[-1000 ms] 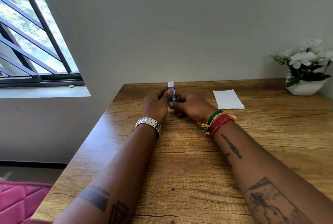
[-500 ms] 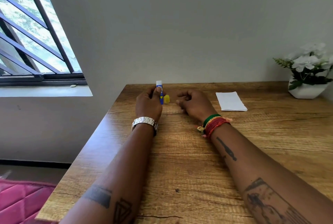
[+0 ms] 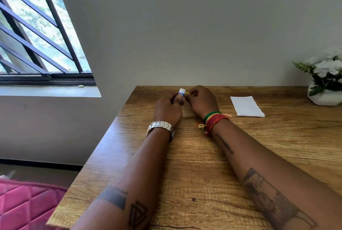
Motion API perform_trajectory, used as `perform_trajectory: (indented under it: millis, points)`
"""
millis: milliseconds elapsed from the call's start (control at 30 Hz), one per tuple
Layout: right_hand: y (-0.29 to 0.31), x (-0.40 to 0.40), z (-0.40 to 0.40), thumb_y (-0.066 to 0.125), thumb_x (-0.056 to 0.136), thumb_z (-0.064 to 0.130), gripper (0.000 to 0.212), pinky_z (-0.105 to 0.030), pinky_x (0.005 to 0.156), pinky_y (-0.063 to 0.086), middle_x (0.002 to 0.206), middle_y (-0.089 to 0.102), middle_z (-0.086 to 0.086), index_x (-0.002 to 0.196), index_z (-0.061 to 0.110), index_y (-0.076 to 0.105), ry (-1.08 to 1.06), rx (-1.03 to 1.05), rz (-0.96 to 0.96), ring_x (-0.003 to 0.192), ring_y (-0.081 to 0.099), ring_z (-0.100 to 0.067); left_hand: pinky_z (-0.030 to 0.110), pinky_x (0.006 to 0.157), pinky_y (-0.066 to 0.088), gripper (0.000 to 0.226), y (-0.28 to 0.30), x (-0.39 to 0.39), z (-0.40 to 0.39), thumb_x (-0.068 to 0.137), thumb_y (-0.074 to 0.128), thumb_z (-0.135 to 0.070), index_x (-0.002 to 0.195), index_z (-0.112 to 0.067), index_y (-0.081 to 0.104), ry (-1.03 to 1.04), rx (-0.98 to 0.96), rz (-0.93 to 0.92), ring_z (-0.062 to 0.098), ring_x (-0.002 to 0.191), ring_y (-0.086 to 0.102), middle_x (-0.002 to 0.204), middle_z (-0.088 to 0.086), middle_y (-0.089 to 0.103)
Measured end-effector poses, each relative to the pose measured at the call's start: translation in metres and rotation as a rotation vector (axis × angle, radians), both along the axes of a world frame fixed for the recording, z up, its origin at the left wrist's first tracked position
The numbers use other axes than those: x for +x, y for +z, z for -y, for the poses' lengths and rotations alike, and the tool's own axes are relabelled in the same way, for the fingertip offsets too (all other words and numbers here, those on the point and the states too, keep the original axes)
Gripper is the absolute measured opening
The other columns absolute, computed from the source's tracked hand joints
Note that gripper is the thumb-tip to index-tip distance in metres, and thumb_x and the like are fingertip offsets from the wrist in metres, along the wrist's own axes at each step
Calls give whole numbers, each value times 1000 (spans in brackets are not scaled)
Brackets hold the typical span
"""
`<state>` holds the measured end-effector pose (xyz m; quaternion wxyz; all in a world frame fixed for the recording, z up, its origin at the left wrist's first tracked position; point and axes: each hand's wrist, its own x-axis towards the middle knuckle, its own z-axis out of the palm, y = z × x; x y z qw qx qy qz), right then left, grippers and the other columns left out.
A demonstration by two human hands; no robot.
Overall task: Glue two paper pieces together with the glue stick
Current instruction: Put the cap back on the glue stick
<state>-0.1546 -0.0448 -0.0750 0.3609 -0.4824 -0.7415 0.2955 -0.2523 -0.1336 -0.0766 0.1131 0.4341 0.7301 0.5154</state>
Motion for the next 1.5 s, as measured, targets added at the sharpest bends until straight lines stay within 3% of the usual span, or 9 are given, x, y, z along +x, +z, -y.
perform_trajectory:
  millis: [100,167,267,400,700,1100,1267,1367,1500]
  points:
    - [2,33,-4,65,94,20,12,-32,63,54,83,71,-9,91,10,71,32,-348,-519,71,65,-22,22,54,37,20,1,10,-1,98,59,-35,102,-26,77,-80,15,-108,4,65,59,75,-11,70]
    - [5,58,-2,62,97,12,10,-29,65,59,81,71,-12,93,5,68,91,-624,-893,73,68,-22,25,64,47,24,1,19,-2,97,61,-37,113,-26,75,-148,24,-181,12,78,67,91,-6,75]
    - [1,84,-1,59,99,11,11,-37,79,61,89,76,-14,98,4,67,162,-729,-1038,88,75,-27,31,79,53,27,1,27,-6,96,62,-38,119,-28,72,-194,18,-214,15,90,69,99,-4,77]
    - [0,86,4,57,101,9,14,-39,82,63,96,78,-18,104,0,67,237,-699,-1004,92,77,-29,38,79,58,23,0,30,-7,96,63,-35,116,-29,73,-245,6,-183,13,80,72,85,-7,76]
    - [1,85,4,57,101,8,29,-37,81,63,115,73,-24,123,-10,63,295,-707,-967,100,75,-32,39,75,60,20,-1,31,-5,93,68,-37,111,-29,73,-236,8,-154,7,74,72,82,-8,75]
    - [-1,82,5,64,97,8,14,-35,78,64,98,78,-18,107,0,70,302,-644,-891,91,78,-27,29,71,57,24,-4,31,-5,91,70,-37,113,-28,74,-226,13,-167,6,74,70,84,-11,74]
    - [-1,79,10,69,95,8,22,-37,77,64,103,77,-17,116,12,67,292,-392,-687,90,78,-28,23,64,52,22,-4,32,-4,94,66,-38,112,-29,75,-225,-10,-169,-1,70,70,79,-12,74]
    - [3,79,14,66,97,12,22,-33,76,63,108,75,-9,118,17,66,272,-187,-461,94,76,-23,19,59,50,20,-3,31,-5,96,65,-37,110,-26,76,-240,-20,-62,-4,66,71,79,-13,76]
    - [1,78,21,77,85,29,72,-31,91,55,143,54,5,147,31,41,363,56,-25,117,60,-9,14,52,48,21,-3,26,-5,92,69,-39,95,-21,80,-197,22,153,1,62,71,73,-9,77]
